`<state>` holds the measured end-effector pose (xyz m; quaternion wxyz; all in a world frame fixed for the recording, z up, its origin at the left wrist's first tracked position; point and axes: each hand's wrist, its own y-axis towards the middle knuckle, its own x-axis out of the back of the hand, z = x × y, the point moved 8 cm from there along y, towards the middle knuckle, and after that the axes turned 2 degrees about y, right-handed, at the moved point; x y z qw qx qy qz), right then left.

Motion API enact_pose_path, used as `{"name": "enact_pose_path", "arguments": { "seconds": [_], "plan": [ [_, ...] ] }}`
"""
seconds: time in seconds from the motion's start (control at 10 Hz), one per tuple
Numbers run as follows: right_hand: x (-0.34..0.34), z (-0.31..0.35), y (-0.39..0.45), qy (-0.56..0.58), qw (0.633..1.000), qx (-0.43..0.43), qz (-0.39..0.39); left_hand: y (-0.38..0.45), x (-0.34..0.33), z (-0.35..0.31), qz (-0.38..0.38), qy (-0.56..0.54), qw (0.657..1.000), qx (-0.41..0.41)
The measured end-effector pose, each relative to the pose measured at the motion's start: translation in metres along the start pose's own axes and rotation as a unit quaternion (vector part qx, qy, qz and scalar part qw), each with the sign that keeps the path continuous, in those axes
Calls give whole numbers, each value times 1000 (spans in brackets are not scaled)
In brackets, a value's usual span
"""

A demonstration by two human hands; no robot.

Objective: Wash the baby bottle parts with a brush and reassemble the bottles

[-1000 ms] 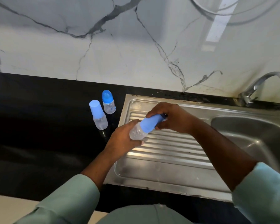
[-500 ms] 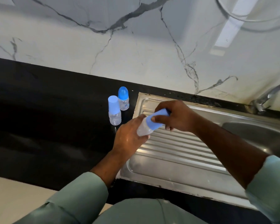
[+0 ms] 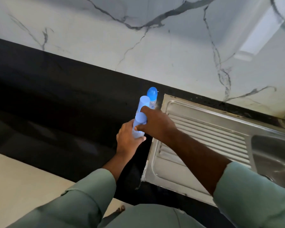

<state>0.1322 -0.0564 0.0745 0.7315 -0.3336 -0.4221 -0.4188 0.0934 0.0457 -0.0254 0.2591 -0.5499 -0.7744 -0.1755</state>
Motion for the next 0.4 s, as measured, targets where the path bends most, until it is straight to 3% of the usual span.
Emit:
{"name": "enact_pose_path", "arguments": {
  "seconds": [0.2, 0.4],
  "plan": [
    [-19, -2, 17, 18, 999, -27, 2, 12, -10, 25, 35, 63, 997, 4],
    [-32, -19, 17, 67, 995, -67, -12, 16, -8, 37, 36, 30, 999, 15]
  ]
}}
